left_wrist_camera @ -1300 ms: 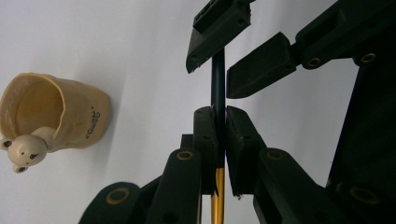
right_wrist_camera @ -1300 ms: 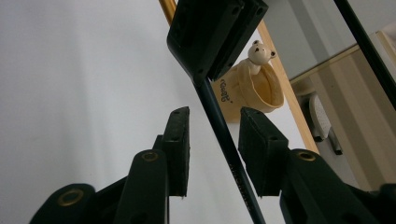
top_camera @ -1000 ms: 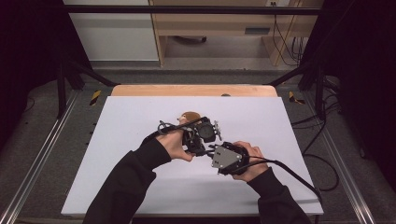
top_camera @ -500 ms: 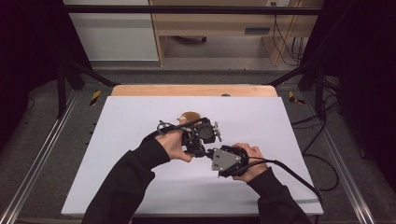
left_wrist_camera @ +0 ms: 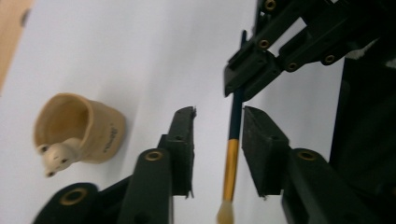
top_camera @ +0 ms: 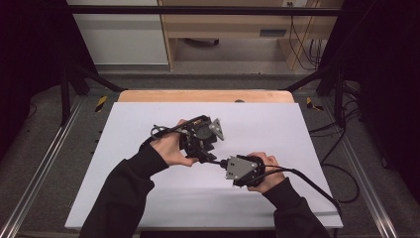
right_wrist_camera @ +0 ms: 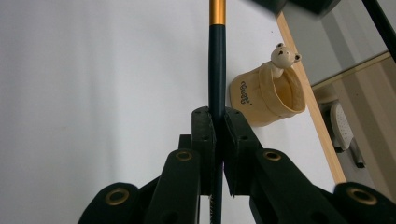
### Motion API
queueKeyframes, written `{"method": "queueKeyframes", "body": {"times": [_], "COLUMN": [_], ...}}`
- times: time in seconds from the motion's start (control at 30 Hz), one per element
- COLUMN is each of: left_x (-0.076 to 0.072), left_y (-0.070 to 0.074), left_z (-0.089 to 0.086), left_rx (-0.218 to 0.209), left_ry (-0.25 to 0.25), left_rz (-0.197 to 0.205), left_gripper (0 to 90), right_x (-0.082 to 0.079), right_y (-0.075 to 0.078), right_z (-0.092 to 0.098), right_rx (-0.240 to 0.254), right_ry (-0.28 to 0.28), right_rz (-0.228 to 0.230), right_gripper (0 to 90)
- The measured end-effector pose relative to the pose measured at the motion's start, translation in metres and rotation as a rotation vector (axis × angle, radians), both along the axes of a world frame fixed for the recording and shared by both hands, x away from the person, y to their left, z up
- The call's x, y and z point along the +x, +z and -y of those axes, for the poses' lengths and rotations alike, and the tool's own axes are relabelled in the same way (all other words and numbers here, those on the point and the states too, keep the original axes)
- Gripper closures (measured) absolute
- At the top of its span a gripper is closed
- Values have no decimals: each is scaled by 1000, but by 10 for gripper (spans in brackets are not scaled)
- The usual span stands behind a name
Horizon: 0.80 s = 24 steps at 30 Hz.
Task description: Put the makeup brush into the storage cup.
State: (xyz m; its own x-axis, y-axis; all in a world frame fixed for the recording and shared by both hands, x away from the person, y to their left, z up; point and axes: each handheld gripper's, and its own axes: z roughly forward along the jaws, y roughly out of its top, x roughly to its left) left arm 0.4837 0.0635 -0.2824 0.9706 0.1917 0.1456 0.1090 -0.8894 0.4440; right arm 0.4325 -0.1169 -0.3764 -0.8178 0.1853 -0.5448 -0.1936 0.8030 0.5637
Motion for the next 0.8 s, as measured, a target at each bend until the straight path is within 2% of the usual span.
{"method": "queueKeyframes", "body": {"times": [0.03,0.07,0.17,0.2,0.27,0.33,0.5,0.53,0.63,0.8], "left_x": [1,2,5,6,9,11,11,10,8,0], "left_y": [1,3,6,7,6,4,-11,-17,-28,-52], "left_z": [-4,-9,-27,-34,-49,-64,-98,-106,-121,-144], "left_rx": [-8,-18,-70,-96,-146,-175,-213,-235,-254,-328], "left_ry": [9,17,66,88,130,174,293,326,375,482], "left_rz": [9,16,43,42,61,64,91,94,109,142], "left_gripper": [580,559,497,473,440,425,395,393,374,332], "right_x": [0,-1,0,1,1,1,2,3,4,8], "right_y": [-1,-1,-3,-4,-4,-4,-2,-2,0,0], "right_z": [-1,-1,-1,0,2,4,12,13,17,21], "right_rx": [6,16,16,20,27,45,88,104,150,218], "right_ry": [-4,-7,-12,-14,-19,-21,-36,-41,-57,-88], "right_rz": [2,-14,-29,-27,-50,-63,-87,-95,-110,-132], "right_gripper": [840,840,840,839,839,839,839,840,839,840]}}
